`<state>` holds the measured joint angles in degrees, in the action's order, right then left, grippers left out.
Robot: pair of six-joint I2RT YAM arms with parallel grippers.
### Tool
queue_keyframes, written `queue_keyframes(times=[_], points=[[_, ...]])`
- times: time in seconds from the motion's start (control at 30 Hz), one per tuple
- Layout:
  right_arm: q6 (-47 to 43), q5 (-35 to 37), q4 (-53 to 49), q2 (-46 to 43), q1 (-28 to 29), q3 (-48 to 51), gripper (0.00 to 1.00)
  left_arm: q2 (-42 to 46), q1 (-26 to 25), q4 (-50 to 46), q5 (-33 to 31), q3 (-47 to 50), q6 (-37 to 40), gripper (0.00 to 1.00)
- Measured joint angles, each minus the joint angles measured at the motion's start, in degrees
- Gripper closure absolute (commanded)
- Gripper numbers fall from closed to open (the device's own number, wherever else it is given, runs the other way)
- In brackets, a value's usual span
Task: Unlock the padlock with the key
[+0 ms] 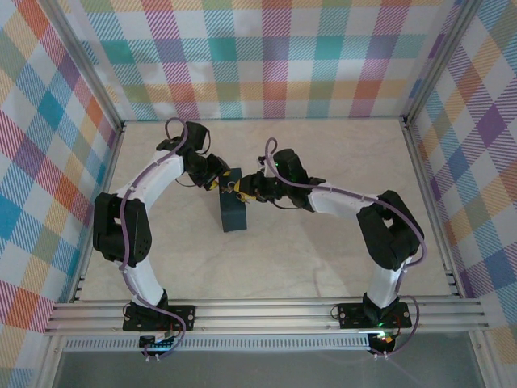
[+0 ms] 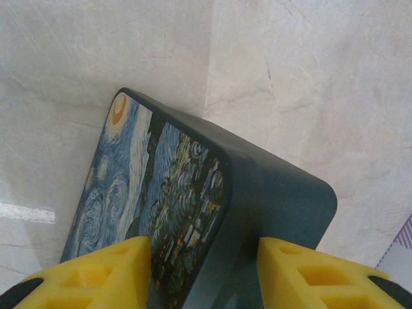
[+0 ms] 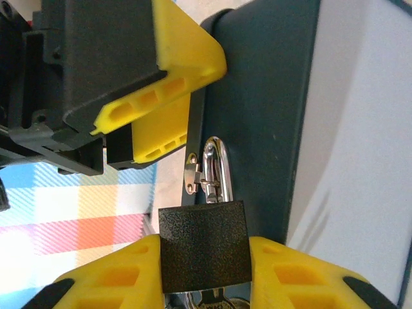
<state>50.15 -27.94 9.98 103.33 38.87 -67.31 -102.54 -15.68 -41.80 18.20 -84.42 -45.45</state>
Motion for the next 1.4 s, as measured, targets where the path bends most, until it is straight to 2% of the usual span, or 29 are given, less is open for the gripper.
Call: queue_keyframes(times=[0.23, 0.43, 0.67, 1.03, 1.17, 1.4], points=[[-15.7, 5.2, -19.0, 2.0, 1.4, -10.9, 0.73, 1.2, 0.0, 2.7, 0.2, 2.4, -0.2, 0.55], [-21.2, 4.2, -24.3, 4.0, 1.2, -15.2, 0.75, 2.3, 0.0, 4.9, 0.1, 4.5, -0.5, 0.56], [-20.8, -2.8, -20.4, 5.2, 0.0, -14.8, 0.75, 3.3, 0.1, 5.7, -1.2, 5.5, -1.4, 0.56], [-7.1, -14.1, -7.6, 8.1, -1.2, -12.7, 0.72, 3.7, 0.3, 5.6, -4.0, 5.5, -1.6, 0.56], [-3.9, -16.6, -3.4, 8.7, -0.5, -12.5, 0.72, 3.7, 0.2, 4.8, -1.1, 5.4, -2.4, 0.51], [-5.5, -17.4, -2.6, 8.6, -0.2, -12.5, 0.72, 3.7, 0.6, -2.0, 2.1, 1.1, -2.3, 0.48]])
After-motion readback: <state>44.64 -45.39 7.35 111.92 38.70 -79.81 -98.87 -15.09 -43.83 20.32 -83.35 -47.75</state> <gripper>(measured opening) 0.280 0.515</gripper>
